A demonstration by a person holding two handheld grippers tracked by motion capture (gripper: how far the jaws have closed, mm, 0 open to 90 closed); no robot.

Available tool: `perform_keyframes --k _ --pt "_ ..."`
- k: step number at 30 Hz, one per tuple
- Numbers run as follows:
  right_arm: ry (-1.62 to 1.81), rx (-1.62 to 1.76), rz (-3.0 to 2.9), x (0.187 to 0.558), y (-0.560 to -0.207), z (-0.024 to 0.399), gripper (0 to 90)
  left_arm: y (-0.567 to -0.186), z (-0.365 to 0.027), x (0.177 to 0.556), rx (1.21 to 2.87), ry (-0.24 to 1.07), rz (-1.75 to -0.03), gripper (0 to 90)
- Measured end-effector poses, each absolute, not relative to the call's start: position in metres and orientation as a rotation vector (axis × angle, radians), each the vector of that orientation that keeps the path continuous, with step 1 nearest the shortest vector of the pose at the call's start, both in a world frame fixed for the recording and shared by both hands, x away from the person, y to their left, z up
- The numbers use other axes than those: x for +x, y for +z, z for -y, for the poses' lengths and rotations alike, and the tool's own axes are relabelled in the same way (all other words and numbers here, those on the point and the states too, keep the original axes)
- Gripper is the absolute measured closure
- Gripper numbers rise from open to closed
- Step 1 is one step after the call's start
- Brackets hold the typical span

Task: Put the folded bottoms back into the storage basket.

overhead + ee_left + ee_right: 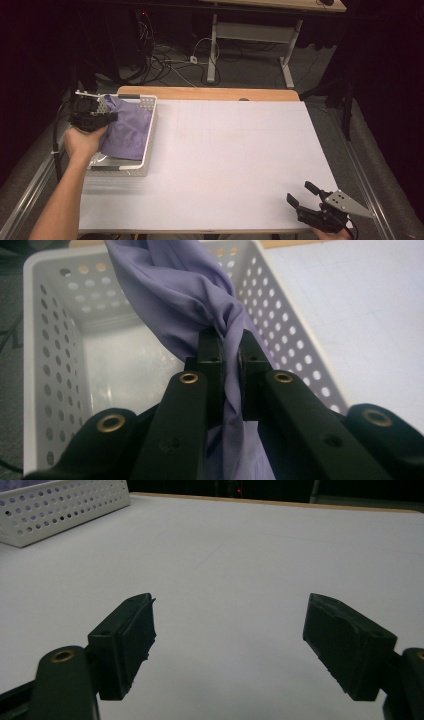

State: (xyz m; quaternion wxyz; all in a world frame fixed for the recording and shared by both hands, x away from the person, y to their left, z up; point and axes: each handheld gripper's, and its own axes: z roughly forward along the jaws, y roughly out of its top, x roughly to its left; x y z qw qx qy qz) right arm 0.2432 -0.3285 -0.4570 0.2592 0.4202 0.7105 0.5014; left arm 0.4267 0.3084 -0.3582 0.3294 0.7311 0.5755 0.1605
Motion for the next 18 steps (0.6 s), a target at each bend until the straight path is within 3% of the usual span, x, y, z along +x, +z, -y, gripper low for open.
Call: perform_keyframes --k 18 --pt "1.353 1.139 -1.927 0.243 -0.457 0.329 21.9 -0.387 -0.306 0.439 1.957 0.437 -1.583 81.2"
